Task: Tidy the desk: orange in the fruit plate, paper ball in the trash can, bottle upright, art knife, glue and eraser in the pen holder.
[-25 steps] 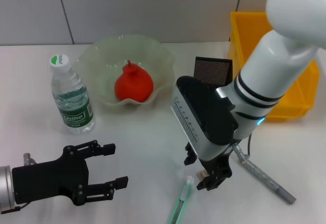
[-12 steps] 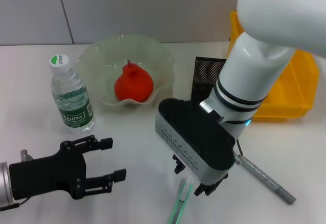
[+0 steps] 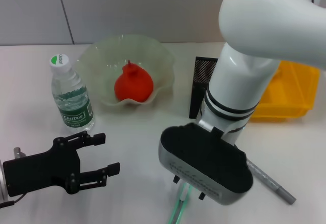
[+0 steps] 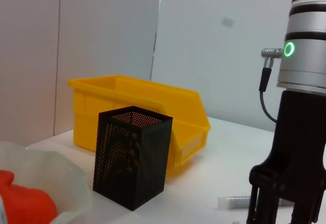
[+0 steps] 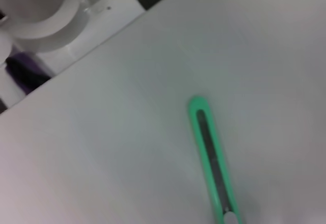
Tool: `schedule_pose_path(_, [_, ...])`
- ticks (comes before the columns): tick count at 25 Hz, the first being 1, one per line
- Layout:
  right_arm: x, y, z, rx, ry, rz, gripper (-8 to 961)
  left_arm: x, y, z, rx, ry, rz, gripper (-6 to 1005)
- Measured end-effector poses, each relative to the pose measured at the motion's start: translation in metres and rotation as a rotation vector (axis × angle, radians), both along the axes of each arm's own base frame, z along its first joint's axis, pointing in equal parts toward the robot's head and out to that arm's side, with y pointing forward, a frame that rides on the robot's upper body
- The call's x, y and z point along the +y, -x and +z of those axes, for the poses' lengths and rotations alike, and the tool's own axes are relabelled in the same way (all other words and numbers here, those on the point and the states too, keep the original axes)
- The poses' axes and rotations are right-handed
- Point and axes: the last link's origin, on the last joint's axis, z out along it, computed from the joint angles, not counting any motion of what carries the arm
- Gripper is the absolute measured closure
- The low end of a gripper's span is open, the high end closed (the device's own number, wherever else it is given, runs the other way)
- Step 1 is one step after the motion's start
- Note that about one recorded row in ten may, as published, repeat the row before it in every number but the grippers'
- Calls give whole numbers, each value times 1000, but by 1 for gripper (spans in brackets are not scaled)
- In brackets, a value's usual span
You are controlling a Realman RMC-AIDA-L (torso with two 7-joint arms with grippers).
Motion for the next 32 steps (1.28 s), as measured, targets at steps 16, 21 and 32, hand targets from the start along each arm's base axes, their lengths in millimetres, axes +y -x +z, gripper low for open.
schedule_pose_path(16, [0, -2, -9, -30, 74, 147, 384, -4, 3, -3, -8, 15, 36, 187])
schedule_pose_path(21, [1, -5, -14, -34, 83, 138, 428, -4, 4, -3, -7, 15, 36, 187])
schedule_pose_path(32, [6, -9, -18, -33, 97, 131, 496, -1, 2, -2, -5, 5, 32, 186])
